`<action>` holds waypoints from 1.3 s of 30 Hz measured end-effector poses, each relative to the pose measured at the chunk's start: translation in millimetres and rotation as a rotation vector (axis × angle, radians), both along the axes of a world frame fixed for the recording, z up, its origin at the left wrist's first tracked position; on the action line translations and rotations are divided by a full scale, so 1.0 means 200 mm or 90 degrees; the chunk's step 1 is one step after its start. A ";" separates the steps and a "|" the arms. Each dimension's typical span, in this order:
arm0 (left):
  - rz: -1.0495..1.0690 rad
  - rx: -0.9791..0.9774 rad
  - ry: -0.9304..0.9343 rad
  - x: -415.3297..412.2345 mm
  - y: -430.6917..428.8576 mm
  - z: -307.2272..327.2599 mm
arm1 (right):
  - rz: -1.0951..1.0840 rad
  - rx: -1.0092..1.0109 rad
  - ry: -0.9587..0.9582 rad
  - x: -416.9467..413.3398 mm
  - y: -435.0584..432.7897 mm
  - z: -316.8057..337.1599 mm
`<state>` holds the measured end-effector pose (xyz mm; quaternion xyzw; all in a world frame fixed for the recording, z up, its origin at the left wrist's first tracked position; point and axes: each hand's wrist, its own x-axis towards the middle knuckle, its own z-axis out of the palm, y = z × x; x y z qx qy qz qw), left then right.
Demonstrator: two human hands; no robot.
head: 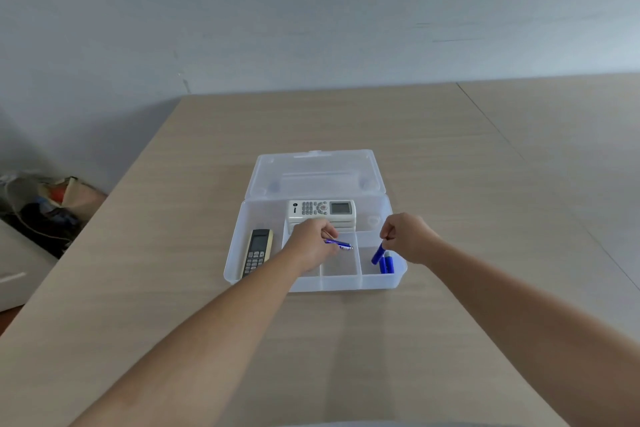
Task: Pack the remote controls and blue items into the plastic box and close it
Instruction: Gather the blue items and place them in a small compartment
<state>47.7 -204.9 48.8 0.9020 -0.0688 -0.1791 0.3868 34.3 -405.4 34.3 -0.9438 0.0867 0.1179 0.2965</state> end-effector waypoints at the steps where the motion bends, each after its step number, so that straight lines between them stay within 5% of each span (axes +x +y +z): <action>1: 0.026 -0.021 -0.014 0.02 0.00 -0.01 | 0.020 -0.023 0.015 0.03 0.01 -0.01; 8: 0.109 -0.204 0.033 0.11 0.02 -0.08 | 0.169 -0.199 0.160 0.18 0.11 -0.10; 19: 0.161 -0.242 0.083 0.15 0.00 -0.15 | 0.247 -0.326 0.164 0.18 0.13 -0.27; 26: 0.175 -0.260 0.052 0.15 -0.07 -0.12 | 0.224 -0.280 0.094 0.15 0.06 -0.21; 33: 0.062 -0.060 0.007 0.13 -0.28 -0.12 | 0.033 -0.128 -0.087 0.07 -0.12 -0.10; 39: -0.055 0.274 -0.049 0.06 -0.48 -0.22 | -0.064 0.006 -0.055 -0.08 -0.17 -0.17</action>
